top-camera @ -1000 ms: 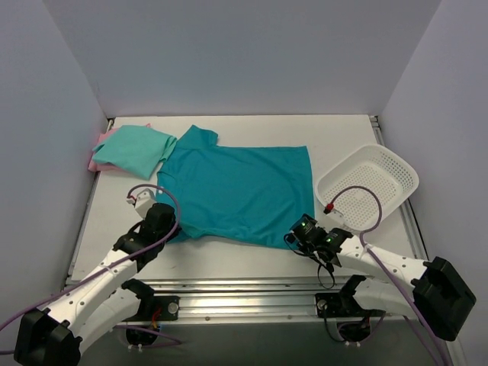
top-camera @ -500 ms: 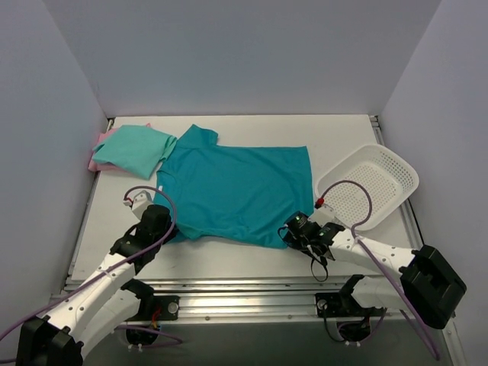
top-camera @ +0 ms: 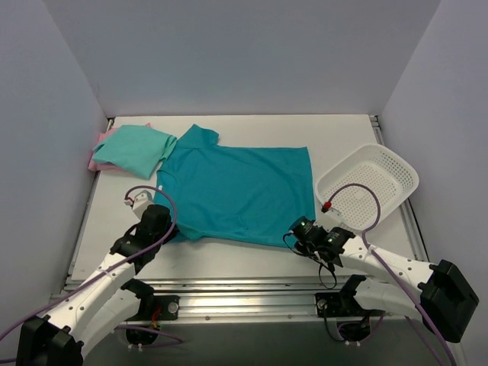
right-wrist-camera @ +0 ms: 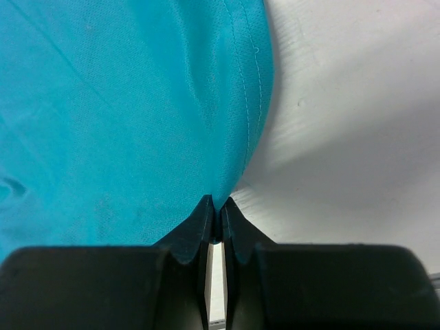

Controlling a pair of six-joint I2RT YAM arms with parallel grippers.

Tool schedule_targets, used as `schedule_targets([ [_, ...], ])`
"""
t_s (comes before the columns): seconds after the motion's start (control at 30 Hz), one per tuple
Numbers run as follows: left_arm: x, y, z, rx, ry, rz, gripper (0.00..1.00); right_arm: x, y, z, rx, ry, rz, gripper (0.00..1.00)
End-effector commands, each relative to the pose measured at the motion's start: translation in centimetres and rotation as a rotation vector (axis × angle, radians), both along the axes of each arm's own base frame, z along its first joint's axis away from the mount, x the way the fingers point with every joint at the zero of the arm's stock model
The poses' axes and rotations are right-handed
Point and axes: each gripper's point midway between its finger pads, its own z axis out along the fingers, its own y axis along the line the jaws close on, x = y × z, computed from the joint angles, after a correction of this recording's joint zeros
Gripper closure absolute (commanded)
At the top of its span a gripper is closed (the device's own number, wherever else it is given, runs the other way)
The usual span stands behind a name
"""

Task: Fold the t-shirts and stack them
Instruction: Fold the tshirt

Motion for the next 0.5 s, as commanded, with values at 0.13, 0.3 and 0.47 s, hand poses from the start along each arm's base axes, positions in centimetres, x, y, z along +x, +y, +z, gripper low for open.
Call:
schedule_targets([
  [0.13,0.4,-0.3,0.9,-0.017,-0.030,-0.016,0.98,0.2,-1.6,1.0,-0.062,-0.040,-0.030,1.00],
  [0.3,0.5,-0.5,1.8,-0.019,-0.041,-0.034,0.98,0.8,-1.7,2.6,-0.067,-0.080,-0.032,1.00],
  [0.47,2.5,-1.5,4.0,-0.014,-0.073,-0.057,0.98,3.0,-1.5,5.1,-0.091,-0.166,-0.037,1.00],
])
